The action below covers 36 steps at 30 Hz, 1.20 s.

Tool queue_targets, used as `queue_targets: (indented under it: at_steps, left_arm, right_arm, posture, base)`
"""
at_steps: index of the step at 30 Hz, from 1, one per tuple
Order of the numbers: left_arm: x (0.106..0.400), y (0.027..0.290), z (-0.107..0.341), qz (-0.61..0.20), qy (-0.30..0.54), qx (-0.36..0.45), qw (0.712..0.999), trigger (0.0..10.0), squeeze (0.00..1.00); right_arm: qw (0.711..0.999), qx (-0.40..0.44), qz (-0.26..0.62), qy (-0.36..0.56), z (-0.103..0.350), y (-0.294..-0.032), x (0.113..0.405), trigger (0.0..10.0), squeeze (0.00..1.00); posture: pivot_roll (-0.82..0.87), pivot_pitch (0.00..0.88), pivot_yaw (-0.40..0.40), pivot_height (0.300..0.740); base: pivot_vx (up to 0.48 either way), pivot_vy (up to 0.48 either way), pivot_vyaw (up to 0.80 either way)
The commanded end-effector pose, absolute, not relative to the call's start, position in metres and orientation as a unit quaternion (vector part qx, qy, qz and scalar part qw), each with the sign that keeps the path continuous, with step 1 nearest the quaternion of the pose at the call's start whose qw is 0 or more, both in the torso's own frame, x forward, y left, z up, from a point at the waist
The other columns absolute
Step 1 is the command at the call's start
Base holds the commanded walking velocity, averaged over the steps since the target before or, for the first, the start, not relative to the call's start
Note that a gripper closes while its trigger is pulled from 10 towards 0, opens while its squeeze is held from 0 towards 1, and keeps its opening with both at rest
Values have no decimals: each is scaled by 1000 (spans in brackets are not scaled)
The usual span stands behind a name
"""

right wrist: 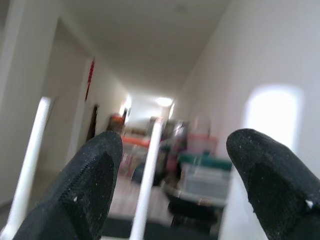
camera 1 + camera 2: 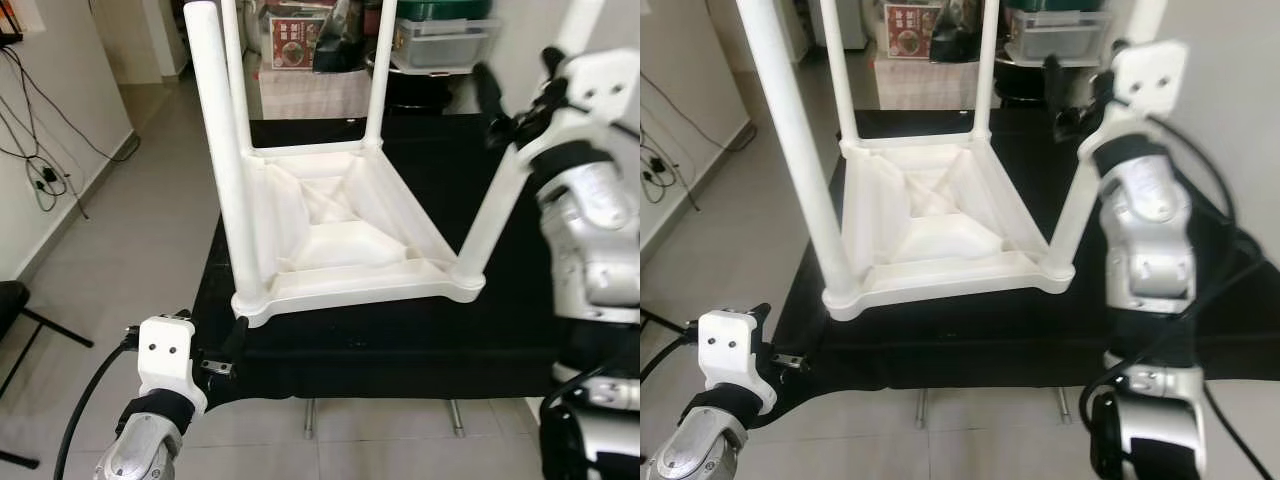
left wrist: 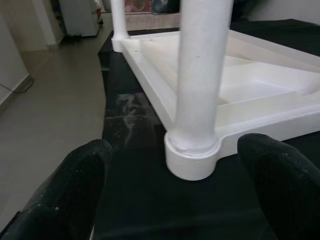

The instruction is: Building children table

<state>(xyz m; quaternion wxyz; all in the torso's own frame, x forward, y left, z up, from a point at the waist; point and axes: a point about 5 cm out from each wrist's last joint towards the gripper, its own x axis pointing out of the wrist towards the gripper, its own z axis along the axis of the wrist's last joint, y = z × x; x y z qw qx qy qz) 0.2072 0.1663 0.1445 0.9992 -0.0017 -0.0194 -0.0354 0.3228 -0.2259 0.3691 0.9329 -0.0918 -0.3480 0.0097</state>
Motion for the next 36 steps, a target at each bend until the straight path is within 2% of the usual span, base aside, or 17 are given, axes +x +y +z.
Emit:
queue_targets:
  at_steps: [1,6,10,12,13,15,20,26,36]
  left_arm:
    - [206,169,146,-37,-17,8,999,10000,0]
    - [206,169,146,-37,-16,8,999,10000,0]
    - [206,169,145,-37,-16,8,999,10000,0]
    - [206,169,145,-37,-15,7,999,10000,0]
    - [206,169,145,-37,-15,7,999,10000,0]
    - [206,168,145,-38,-16,7,999,10000,0]
    - [205,168,145,-36,-16,7,999,10000,0]
    - [204,167,144,-35,-14,7,999,10000,0]
    - [205,166,144,-39,-14,6,999,10000,0]
  right_arm:
    - [925,-86,-3,-371,378,-234,318,10000,0]
    - [918,-89,-17,-386,386,-241,315,10000,0]
    - [932,-117,-51,-339,373,-250,324,10000,0]
    - [949,-144,-13,-281,349,-239,335,10000,0]
    - [949,-144,-13,-281,349,-239,335,10000,0]
    - [963,-164,20,-214,319,-228,345,10000,0]
    - [974,-161,28,-156,292,-226,353,10000,0]
    - [978,-138,78,-133,281,-217,355,10000,0]
    - [965,-104,183,-160,287,-192,343,10000,0]
  posture:
    - [23,44,-6,740]
    - [24,43,-5,740]
    - [22,43,-5,740]
    - [22,43,-7,740]
    - [22,43,-7,740]
    - [24,41,-10,740]
    - [28,43,-16,740]
    - [25,42,-17,740]
    - [20,37,-15,740]
  base:
    - [0,0,0]
    - [0,0,0]
    - [0,0,0]
    - [0,0,0]
    - [0,0,0]
    - [0,0,0]
    - [0,0,0]
    - [0,0,0]
    - [0,0,0]
